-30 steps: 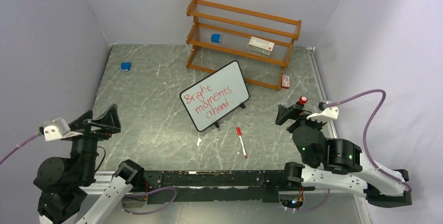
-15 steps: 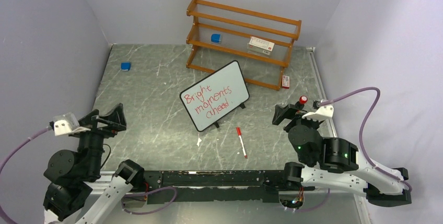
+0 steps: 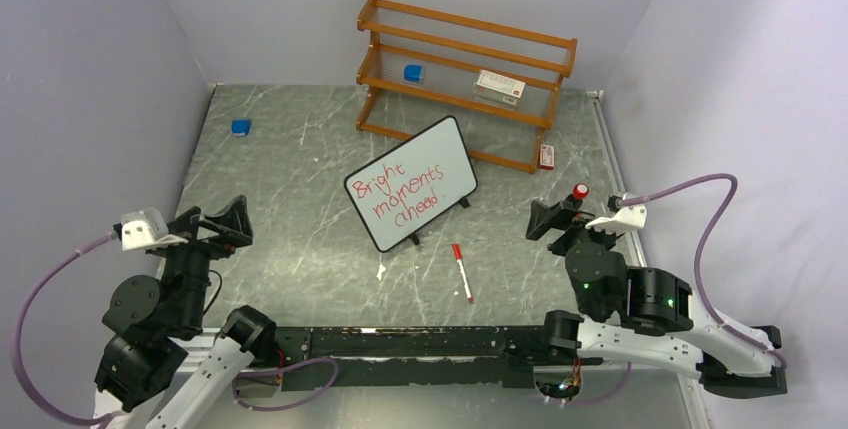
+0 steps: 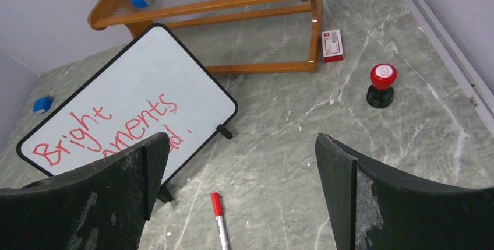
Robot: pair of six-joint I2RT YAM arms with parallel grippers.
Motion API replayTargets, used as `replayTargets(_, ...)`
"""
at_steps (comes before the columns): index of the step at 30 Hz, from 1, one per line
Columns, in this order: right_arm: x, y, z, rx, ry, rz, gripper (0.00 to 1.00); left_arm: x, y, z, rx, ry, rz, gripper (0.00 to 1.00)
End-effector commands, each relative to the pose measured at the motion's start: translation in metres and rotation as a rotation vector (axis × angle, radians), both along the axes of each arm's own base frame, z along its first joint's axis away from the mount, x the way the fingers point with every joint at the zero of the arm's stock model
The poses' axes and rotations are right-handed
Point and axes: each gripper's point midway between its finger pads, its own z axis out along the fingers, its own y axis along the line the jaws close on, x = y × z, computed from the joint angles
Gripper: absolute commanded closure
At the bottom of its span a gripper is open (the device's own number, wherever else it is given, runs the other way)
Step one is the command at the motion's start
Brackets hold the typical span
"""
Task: Write a sentence on the whiteboard
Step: Reset both arms
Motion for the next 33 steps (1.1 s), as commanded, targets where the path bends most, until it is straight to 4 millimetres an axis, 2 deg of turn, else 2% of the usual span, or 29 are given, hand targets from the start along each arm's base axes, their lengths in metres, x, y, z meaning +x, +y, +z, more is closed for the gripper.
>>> replayTargets(1, 0.000, -0.002, -0.001, 0.004, -0.009, -0.011, 0.00, 0.005, -0.006, 0.006, 0.002, -0.015, -0.019, 0.02)
replayTargets(17, 0.000, -0.004, -0.002, 0.008, -0.006, -0.022, 0.00, 0.023, -0.015, -0.010, 0.025, 0.019, -0.008, 0.02)
replayTargets(24, 0.000, -0.002, 0.001, 0.014, -0.020, 0.008, 0.00, 0.022, -0.013, -0.016, 0.025, 0.042, 0.001, 0.02)
replayTargets(33, -0.004, 0.003, 0.008, 0.041, -0.056, 0.099, 0.00, 0.022, -0.013, -0.014, 0.022, 0.031, -0.002, 0.02)
